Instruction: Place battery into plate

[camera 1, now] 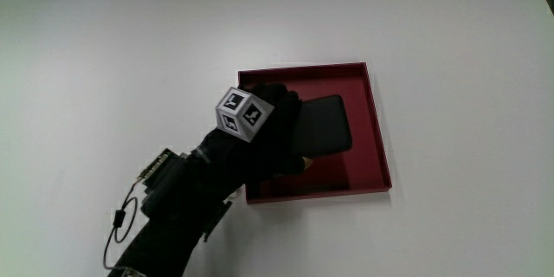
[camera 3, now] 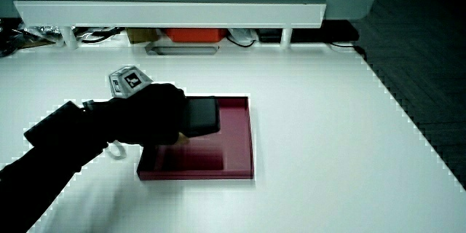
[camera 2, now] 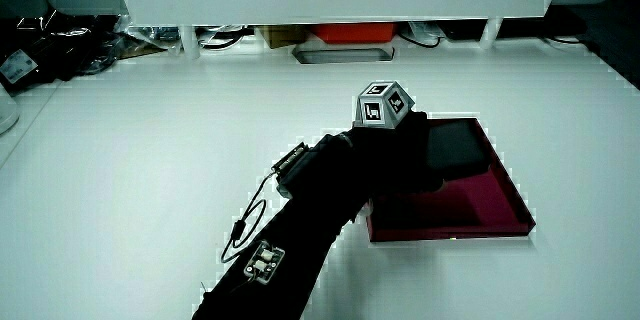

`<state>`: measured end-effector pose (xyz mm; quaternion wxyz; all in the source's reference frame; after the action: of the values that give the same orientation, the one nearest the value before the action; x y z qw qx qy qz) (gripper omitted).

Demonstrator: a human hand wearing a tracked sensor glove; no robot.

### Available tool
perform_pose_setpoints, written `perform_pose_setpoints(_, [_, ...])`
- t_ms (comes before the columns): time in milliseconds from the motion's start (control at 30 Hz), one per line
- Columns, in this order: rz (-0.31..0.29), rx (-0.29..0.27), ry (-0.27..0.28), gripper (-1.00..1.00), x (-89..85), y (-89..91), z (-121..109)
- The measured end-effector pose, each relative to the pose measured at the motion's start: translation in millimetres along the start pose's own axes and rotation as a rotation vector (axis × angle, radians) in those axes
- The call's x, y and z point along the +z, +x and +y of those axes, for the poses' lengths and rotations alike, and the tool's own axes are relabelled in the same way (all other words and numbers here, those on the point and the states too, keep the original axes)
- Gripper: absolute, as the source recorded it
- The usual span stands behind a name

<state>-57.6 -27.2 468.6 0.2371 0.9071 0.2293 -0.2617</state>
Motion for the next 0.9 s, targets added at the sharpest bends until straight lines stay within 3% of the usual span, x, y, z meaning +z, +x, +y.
perform_pose_setpoints(33, [0.020,-0.031,0.000,0.00,-8.9,-3.0,5])
perform_pose_setpoints(67, [0.011,0.005,-0.019,0.00,-13.7,-1.2,7])
perform_pose_setpoints(100, [0.030,0.005,-0.042,0.00,-12.2,4.3,7])
perform_pose_setpoints(433, [0.066,0.043,-0.147,0.00,-48.8,-0.7,23])
perform_pose_setpoints(533, [0.092,0.049,-0.175,0.00,-53.0,-0.1,25])
perform_pose_setpoints(900, [0.102,0.066,-0.203,0.00,-59.4,-0.2,26])
